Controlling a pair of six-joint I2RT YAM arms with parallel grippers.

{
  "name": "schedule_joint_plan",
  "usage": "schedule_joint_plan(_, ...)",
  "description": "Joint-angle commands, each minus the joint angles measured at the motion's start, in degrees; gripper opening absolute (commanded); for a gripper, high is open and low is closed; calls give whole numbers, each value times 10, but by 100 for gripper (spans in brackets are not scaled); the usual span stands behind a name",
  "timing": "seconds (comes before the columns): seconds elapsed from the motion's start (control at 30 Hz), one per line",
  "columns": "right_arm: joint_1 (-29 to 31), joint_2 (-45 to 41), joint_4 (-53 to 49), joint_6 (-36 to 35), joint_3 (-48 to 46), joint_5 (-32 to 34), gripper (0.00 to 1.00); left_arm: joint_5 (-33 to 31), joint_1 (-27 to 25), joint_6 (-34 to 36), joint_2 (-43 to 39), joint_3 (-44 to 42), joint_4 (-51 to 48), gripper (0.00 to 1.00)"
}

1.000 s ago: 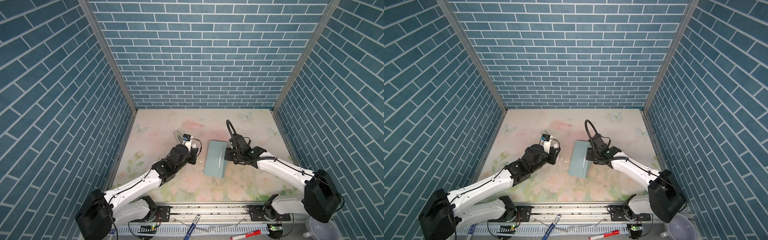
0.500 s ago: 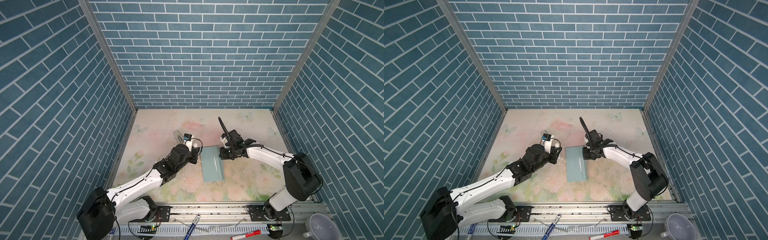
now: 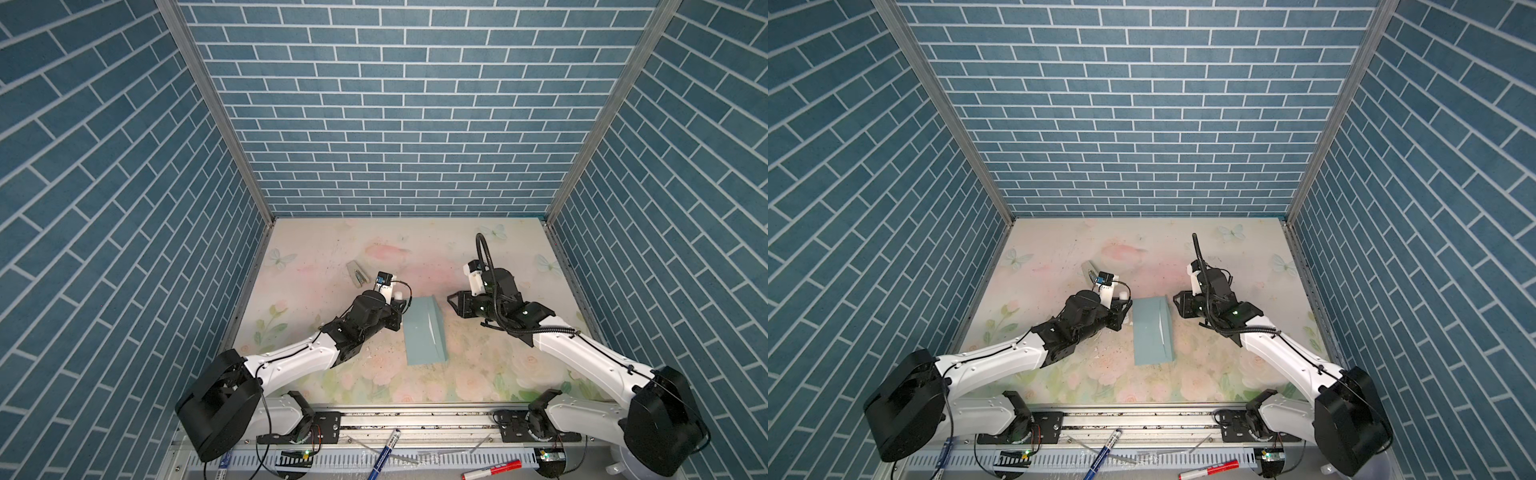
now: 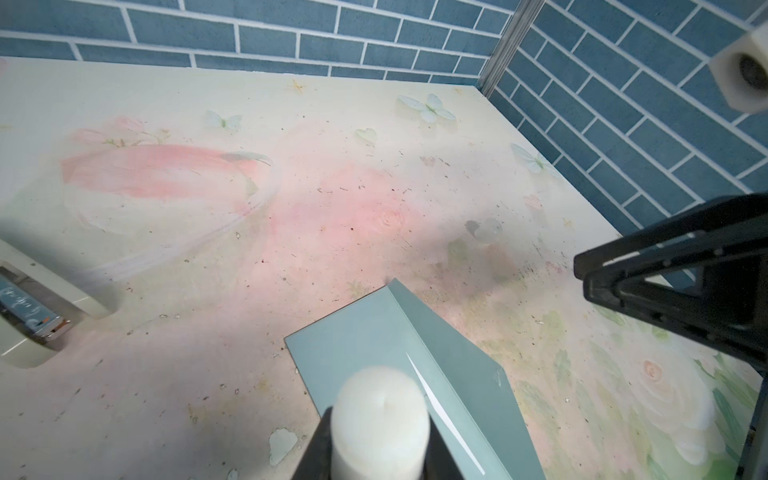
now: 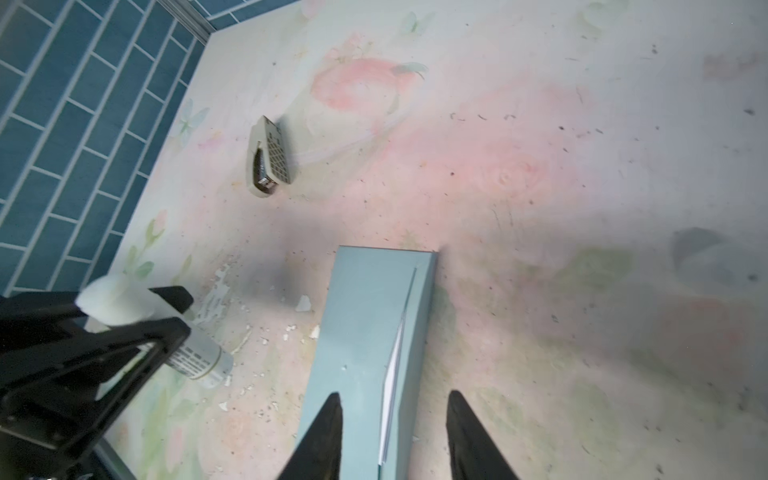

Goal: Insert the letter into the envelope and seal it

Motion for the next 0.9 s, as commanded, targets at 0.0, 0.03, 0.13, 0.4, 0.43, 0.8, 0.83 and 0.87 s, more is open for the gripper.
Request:
schedule_joint_plan(0.0, -6, -16, 31, 34, -39, 18, 28, 14, 2, -4, 24, -11, 56, 0)
schedule_joint_plan(0.03, -6, -18, 40, 41, -49, 16, 22, 15, 2, -4, 32, -12, 66, 0)
schedule_joint_plan(0.13, -7, -16, 78, 62, -77, 5, 8, 18, 2, -2, 51, -24, 106, 0)
schedule_joint_plan(0.4, -7, 35, 162, 99, -108, -35, 0, 11, -4, 28, 88, -81, 247, 0)
schedule_joint_plan(0.43, -7, 43, 171, 104, -109, -41, 0, 11, -4, 30, 91, -84, 257, 0)
schedule_joint_plan(0.8, -6, 117, 235, 144, -110, -79, 0, 6, -6, 28, 121, -83, 267, 0)
schedule_joint_plan(0.83, -6, 122, 240, 147, -110, -83, 0, 6, -6, 27, 125, -82, 267, 0)
schedule_joint_plan(0.87, -6, 127, 246, 151, -110, -88, 0, 6, -6, 26, 129, -81, 267, 0)
